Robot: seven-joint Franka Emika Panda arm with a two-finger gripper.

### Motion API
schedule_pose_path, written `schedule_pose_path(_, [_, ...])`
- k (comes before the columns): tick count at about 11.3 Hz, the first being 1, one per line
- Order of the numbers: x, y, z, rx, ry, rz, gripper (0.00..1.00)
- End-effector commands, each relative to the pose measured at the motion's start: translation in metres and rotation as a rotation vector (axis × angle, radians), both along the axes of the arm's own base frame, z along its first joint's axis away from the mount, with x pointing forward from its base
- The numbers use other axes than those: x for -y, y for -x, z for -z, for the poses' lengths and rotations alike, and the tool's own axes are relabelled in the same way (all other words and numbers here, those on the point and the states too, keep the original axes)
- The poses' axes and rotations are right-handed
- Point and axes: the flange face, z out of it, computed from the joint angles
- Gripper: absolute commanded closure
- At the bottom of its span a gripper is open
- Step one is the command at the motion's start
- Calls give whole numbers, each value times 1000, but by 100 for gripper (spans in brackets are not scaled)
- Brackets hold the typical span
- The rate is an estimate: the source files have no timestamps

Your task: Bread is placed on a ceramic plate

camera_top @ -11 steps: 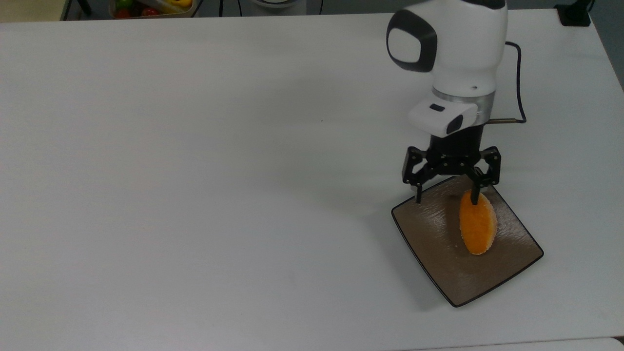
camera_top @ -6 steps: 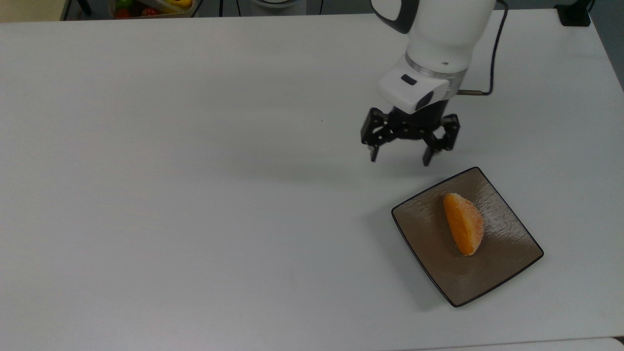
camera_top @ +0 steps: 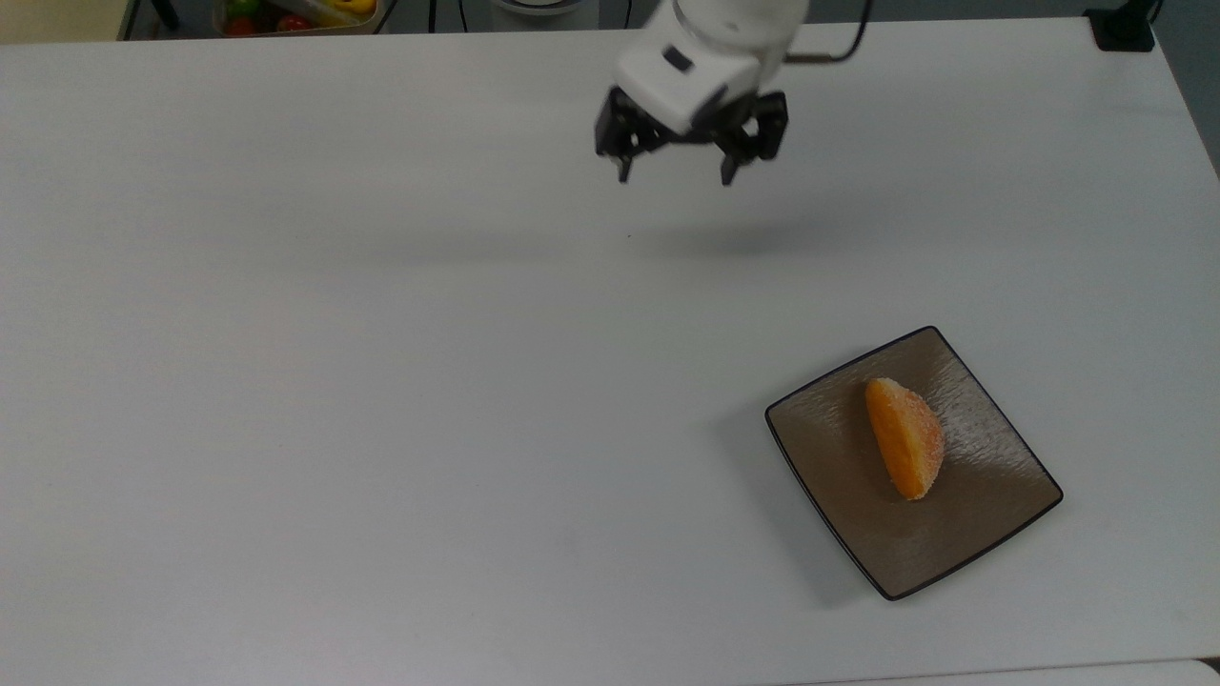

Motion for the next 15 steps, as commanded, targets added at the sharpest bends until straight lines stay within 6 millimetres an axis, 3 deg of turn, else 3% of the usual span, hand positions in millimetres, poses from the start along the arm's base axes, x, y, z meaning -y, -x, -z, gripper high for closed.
schedule_pose_path(1, [52, 38, -28, 2, -66, 60, 0])
schedule_pose_path(3, [80, 46, -44, 76, -113, 110, 0])
schedule_pose_path(6, [112, 53, -53, 115, -127, 163, 0])
schedule_pose_path(11, [138, 63, -54, 126, -129, 181, 0])
schedule_pose_path(15, [143, 71, -54, 67, -103, 95, 0])
